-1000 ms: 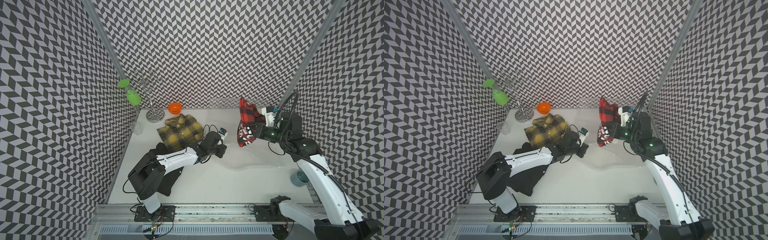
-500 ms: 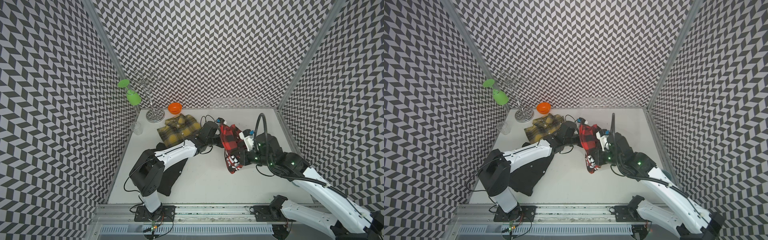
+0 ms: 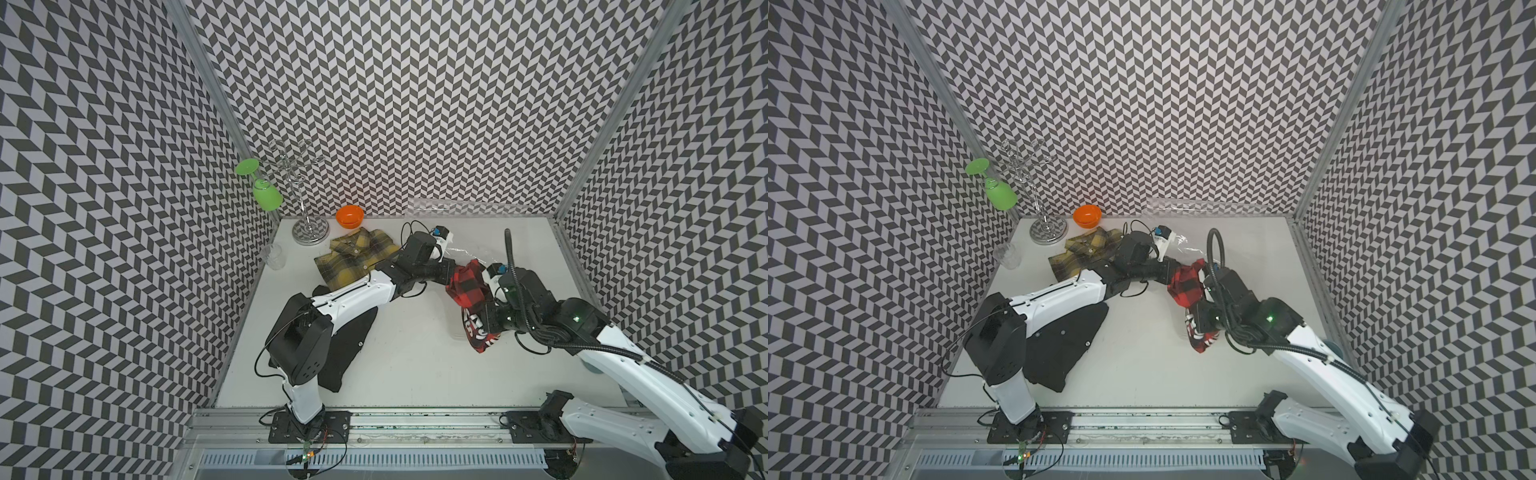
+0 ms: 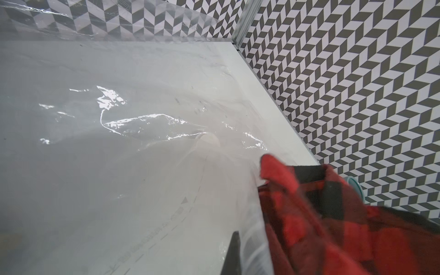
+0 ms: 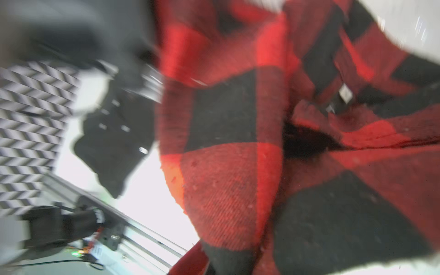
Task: Place the folded shirt into the vacuum bag
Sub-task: Place the shirt in the vacuum bag.
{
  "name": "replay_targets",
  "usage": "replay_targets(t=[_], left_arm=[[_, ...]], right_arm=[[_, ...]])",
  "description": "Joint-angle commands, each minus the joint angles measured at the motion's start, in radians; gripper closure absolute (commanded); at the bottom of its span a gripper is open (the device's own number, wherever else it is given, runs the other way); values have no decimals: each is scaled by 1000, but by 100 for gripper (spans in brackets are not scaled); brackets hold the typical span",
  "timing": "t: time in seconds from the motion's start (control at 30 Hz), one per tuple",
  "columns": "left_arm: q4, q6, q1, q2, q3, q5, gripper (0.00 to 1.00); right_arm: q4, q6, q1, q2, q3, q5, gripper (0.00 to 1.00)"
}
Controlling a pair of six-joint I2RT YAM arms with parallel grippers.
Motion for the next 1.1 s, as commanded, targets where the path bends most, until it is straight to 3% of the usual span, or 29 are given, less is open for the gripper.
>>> replay_targets(t=[0.0,0.2,0.37,0.67,0.83,0.93,1.07], left_arm=[[-10,18,13,21,52,49,100],[-19,16,52,41,110,123,100],[-53,51,57,31,128,134,100],[-58,98,62,-19,52,64,100],[-57,144,51,-48,-7,14,100],[-67,159,24,-68,-30,1,100],[-86,159,-20,-87,-25,-15,100]], right_arm=[[46,-66,43,-26,92,-2,100],[73,-91,308,47,91,64,100],[108,-56,329,128,-52,55,100],[109,-54,103,74,-199,-46,100],[41,-92,-111,21,-208,-74,100],[7,-104,-185,11,-192,-6,100],[-23,-112,-185,65,-132,79,100]])
